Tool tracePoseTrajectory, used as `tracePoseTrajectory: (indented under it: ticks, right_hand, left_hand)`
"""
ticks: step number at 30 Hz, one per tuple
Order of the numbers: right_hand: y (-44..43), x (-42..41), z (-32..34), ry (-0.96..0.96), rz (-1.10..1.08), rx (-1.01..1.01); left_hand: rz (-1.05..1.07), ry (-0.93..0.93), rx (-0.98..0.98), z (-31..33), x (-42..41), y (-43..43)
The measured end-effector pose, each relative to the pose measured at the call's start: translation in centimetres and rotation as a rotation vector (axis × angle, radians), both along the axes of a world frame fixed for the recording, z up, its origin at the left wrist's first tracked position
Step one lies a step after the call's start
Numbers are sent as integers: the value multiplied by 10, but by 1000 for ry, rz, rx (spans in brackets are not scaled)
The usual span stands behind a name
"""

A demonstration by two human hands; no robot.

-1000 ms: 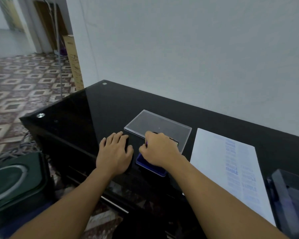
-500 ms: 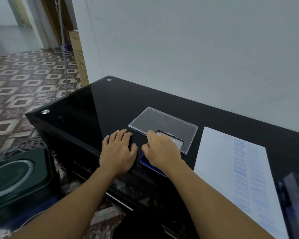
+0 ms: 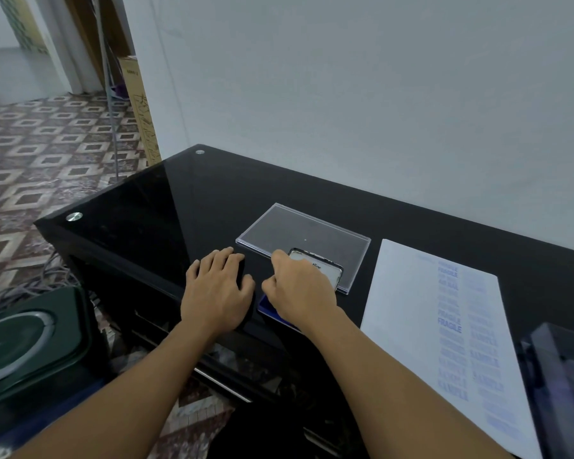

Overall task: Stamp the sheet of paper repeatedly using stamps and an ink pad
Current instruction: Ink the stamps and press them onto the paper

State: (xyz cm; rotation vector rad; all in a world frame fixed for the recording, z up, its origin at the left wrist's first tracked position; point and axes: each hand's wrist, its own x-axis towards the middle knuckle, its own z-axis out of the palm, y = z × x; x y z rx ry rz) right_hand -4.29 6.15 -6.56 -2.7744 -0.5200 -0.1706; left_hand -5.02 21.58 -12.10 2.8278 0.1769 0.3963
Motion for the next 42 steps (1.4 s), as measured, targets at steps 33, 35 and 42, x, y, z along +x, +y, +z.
tracePoseTrajectory:
  ticks: [33, 35, 42]
  right_hand:
    - [-3, -12, -2, -25, -6, 26]
    - [-6, -14, 1, 16, -14, 76]
    - [-36, -40, 12, 8, -77, 262]
  left_hand:
    - [-23, 15, -11, -1, -1, 2]
    - [-35, 46, -21, 1, 0, 2]
    - [-52, 195, -232, 18, 8, 9]
